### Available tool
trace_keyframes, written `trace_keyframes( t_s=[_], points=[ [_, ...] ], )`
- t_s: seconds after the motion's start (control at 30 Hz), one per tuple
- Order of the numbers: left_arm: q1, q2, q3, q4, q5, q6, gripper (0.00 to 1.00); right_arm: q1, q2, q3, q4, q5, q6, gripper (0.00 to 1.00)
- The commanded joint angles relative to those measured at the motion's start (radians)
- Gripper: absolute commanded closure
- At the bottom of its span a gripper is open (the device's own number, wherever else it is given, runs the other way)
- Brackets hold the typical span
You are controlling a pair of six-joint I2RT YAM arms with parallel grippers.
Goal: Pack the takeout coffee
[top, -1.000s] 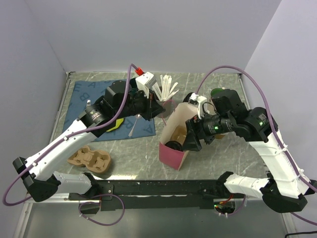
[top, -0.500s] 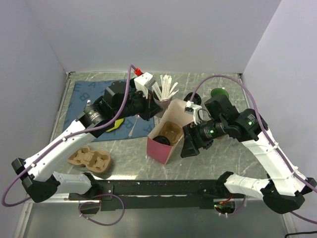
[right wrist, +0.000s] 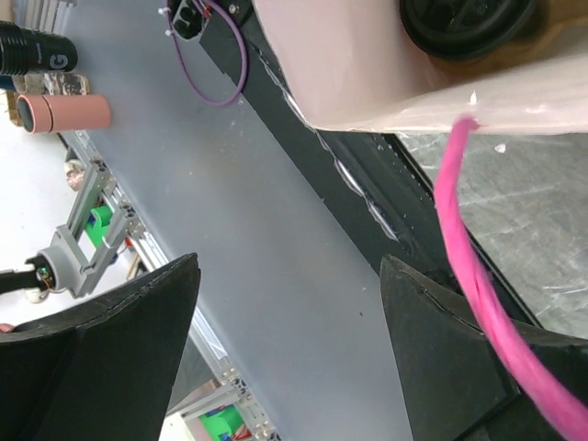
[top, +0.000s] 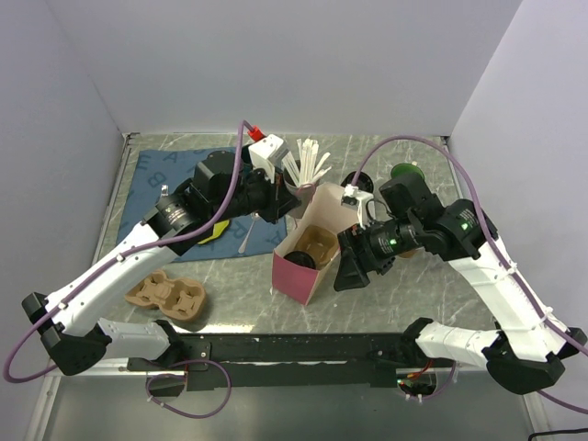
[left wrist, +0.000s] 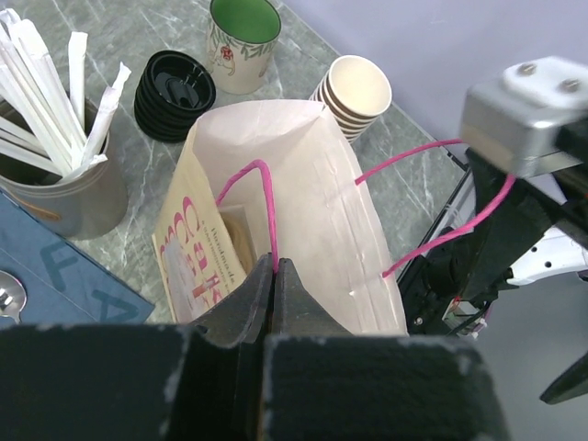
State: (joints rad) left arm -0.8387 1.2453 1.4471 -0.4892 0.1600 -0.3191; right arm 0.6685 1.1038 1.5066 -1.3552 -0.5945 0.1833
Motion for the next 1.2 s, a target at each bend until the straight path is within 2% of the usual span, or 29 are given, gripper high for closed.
trace_keyframes(
  t_s=[0.0, 0.13, 0.5, 0.7, 0.87, 1.1, 1.17],
  points=[
    [-0.002, -0.024, -0.011, 0.029, -0.011, 0.005, 0.99, -0.004, -0.015, 0.058, -0.16, -0.016, -0.025, 0.13],
    [-0.003, -0.03, -0.017, 0.029, -0.017, -0.001, 0.99, -0.006, -0.027, -0.005, -0.179, -0.067, -0.036, 0.09],
    [-0.003, -0.049, -0.05, 0.044, -0.022, -0.008, 0.99, -0.004, -0.071, -0.075, -0.171, -0.07, 0.018, 0.12],
    [-0.003, -0.052, -0.059, 0.052, -0.014, -0.011, 0.99, -0.004, -0.107, -0.057, -0.177, -0.077, 0.042, 0.12],
    [-0.003, -0.05, -0.054, 0.047, -0.011, -0.015, 0.99, -0.006, -0.127, -0.023, -0.154, -0.151, 0.077, 0.11],
    [-0.003, -0.049, -0.039, 0.028, -0.019, -0.001, 0.99, -0.006, -0.124, 0.046, -0.056, -0.281, 0.139, 0.11],
    [-0.003, -0.053, -0.034, 0.024, -0.03, -0.008, 0.93, -0.006, -0.125, 0.072, 0.051, -0.327, 0.207, 0.11]
  ],
)
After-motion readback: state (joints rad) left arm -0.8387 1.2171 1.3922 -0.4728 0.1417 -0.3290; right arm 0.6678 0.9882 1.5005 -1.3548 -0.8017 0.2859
